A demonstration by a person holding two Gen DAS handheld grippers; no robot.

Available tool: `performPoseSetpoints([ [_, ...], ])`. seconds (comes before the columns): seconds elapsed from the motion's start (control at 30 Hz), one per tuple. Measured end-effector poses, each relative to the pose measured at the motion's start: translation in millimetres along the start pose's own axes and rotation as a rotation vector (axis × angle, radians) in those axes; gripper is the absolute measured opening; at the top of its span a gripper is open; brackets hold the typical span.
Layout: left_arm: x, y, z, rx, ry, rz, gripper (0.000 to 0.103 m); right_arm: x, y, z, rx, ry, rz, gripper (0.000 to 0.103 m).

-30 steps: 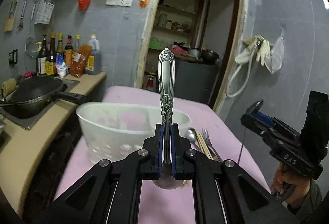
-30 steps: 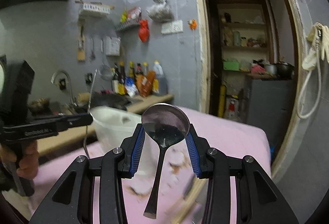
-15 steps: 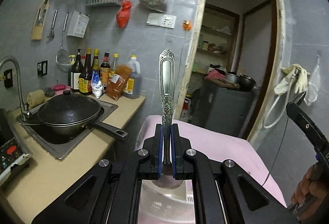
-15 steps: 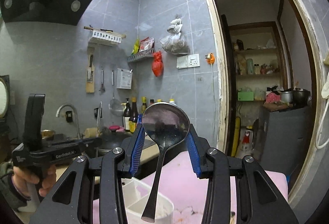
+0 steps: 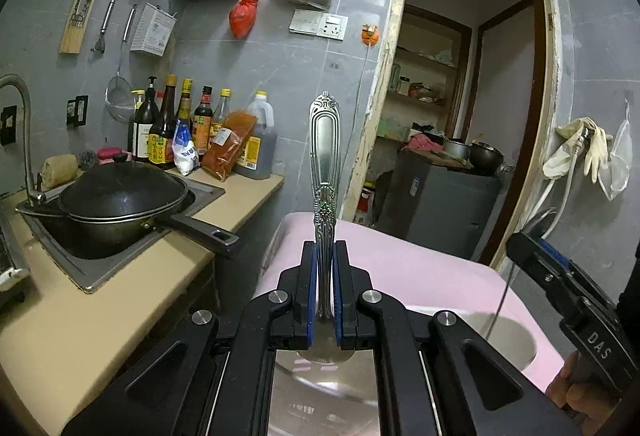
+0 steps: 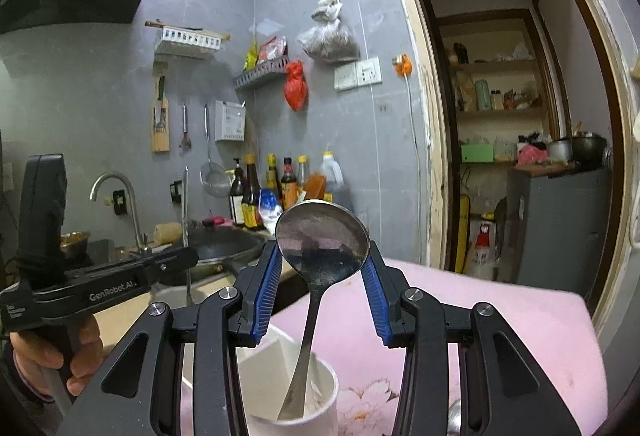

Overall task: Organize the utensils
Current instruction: 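Lift both held spoons and carry them over the white caddy, then lower both spoons into the caddy and open both tools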

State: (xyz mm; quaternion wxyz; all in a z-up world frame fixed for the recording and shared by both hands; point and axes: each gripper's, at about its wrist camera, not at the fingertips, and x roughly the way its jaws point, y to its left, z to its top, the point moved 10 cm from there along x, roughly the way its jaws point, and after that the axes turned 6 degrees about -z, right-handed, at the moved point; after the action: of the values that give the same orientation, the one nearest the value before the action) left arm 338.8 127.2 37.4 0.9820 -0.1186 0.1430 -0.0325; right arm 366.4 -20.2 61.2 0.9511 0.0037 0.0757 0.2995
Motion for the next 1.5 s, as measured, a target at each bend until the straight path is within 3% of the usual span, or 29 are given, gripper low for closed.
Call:
performPoseSetpoints([
  [0.23,4,1,-19,0.025,0.020,-0.001,0.005,4,1,-21,0.025,0.056,0.026,0.039],
  [0.53,-2,0,-24,0.002,0.068,-0.062,0.009,-1,6,-35,0.043,0.104,0.061,0.043],
  [0.67,-8,0,-21,-0.026,0.069,-0.093,0.032,-7,4,-31,0.066,0.097,0.072,0.049],
  [0.87,-19,-6,-11,-0.052,0.057,-0.105,0.042,-20,-8,-18,0.129,0.066,0.065,0.058],
  [0.93,-27,-11,-6,-0.046,0.030,-0.094,0.057,-26,-14,-14,0.133,0.054,0.050,0.073],
  [1.0,-35,-17,-1,-0.039,-0.004,-0.075,0.073,-35,-21,-7,0.137,0.032,0.030,0.080],
  [1.07,-40,-25,3,-0.016,-0.029,-0.059,0.080,-48,-30,-1,0.132,0.008,-0.001,0.084],
  [1.17,-48,-41,5,0.039,-0.069,-0.023,0.091,-67,-44,7,0.110,-0.032,-0.057,0.103],
  [1.33,-59,-75,-1,0.113,-0.107,-0.028,0.095,-103,-68,13,0.050,-0.088,-0.160,0.103],
  [1.5,-56,-114,-24,0.153,-0.075,-0.105,0.095,-133,-91,10,0.015,-0.096,-0.229,0.103],
])
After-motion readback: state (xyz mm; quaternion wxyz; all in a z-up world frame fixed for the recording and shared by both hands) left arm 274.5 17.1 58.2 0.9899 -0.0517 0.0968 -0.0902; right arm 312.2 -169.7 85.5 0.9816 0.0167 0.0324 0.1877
